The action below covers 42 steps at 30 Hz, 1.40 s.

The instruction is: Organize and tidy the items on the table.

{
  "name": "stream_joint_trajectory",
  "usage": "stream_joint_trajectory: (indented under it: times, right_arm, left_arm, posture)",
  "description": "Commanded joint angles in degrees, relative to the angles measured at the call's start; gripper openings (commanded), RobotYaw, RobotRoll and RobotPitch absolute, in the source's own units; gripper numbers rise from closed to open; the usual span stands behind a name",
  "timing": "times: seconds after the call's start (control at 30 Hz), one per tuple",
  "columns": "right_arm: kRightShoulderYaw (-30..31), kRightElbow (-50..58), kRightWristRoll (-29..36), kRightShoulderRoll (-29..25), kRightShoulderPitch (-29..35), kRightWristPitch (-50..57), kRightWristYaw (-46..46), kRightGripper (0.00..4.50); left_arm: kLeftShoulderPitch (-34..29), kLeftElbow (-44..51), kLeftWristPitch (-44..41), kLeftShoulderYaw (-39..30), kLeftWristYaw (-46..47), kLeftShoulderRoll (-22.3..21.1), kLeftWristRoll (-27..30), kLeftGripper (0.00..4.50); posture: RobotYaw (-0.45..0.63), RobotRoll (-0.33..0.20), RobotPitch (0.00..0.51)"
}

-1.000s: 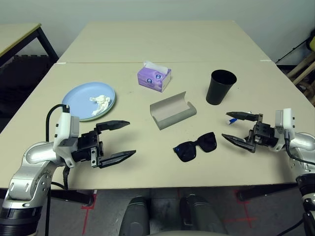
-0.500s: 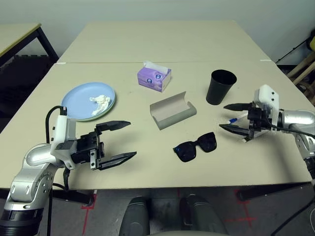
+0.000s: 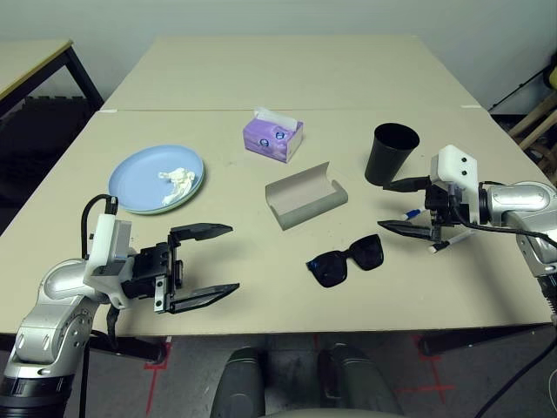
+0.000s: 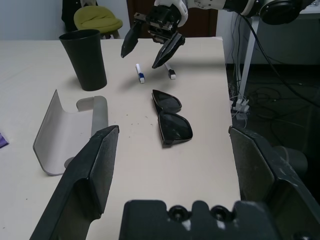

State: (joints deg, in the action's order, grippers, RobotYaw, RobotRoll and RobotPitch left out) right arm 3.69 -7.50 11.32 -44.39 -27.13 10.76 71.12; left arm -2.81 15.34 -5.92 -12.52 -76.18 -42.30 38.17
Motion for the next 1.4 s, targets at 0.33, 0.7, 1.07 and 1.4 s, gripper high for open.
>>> stream_joint_trajectory:
  times: [0.33,0.7,1.07,1.4]
  right_arm:
    - [3.82,9.52,-0.43,-6.19,-5.09,12.43,3.43,4.50]
    - [8.75,20.46,2.62,-10.18,-13.26,26.38,9.56,4.50]
    - [16.12,19.85,-0.13,-9.73,-18.75,25.69,13.77,4.50]
    - [20.28,19.80,-3.78,-9.07,-18.42,23.05,13.96,4.50]
  left_arm:
    - [-0.22,-0.31,-0.05,-0.68,-0.70,-2.21,-0.24,4.47]
    - [-0.13,-3.44,2.05,-1.52,-1.14,-2.54,-1.61,4.47]
    - [0.72,-5.09,4.37,-0.87,0.54,-1.73,-3.53,4.47]
    - [1.27,-6.61,5.10,-0.18,-0.12,-2.17,-4.45,4.47]
  posture:
    - [0.07,0.000,0.076]
    - [0.07,0.000,0.077]
    - [0.09,0.000,0.073]
    - [0.08,0.000,0.077]
